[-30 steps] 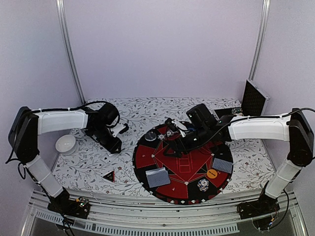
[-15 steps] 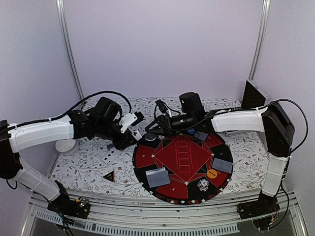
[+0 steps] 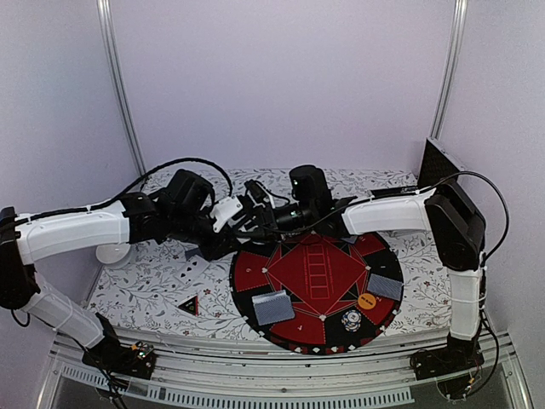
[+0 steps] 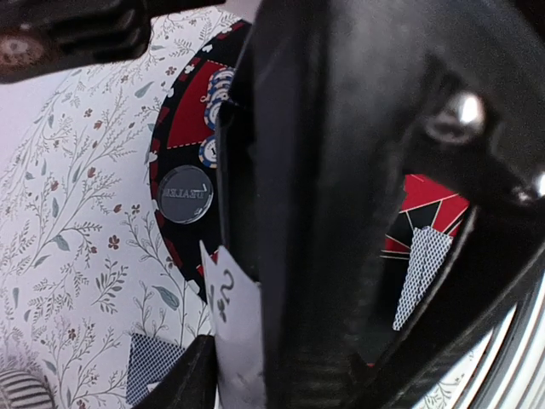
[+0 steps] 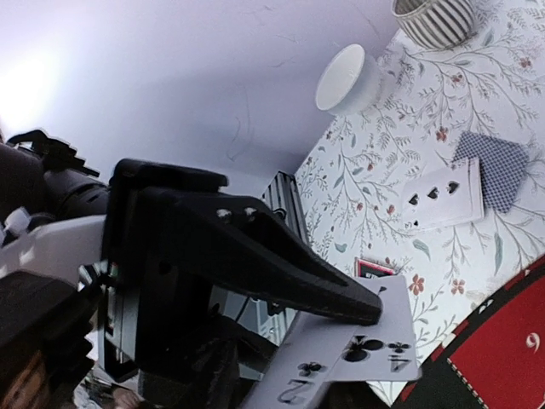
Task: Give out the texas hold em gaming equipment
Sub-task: Pass from the left arm to the right, then pass from the right arm to the left
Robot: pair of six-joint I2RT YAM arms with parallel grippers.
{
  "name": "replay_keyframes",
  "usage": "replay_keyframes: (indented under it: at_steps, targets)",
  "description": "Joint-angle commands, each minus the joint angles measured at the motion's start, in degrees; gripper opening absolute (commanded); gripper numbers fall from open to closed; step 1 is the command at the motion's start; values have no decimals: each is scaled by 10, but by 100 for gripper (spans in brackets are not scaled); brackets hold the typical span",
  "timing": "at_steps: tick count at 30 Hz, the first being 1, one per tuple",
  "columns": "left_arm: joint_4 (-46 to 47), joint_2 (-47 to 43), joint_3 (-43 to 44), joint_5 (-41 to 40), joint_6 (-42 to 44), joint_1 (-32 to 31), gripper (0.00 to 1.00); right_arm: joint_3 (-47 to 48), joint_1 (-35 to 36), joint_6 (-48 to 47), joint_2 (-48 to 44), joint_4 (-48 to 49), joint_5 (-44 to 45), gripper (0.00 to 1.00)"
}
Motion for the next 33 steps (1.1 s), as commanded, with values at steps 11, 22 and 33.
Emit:
replay_keyframes:
  at_steps: [11,22,33]
  targets:
    - [-16,-49,-6,132,-26,-13,98,-63,-9,-327,-135,-215,14,2]
    - [20,-52,12,360,-56,-14,92,-189,7,-639,-298,-260,-32,2]
    - [57,-36,12,398,-68,-25,0,-180,14,-633,-296,-242,18,2]
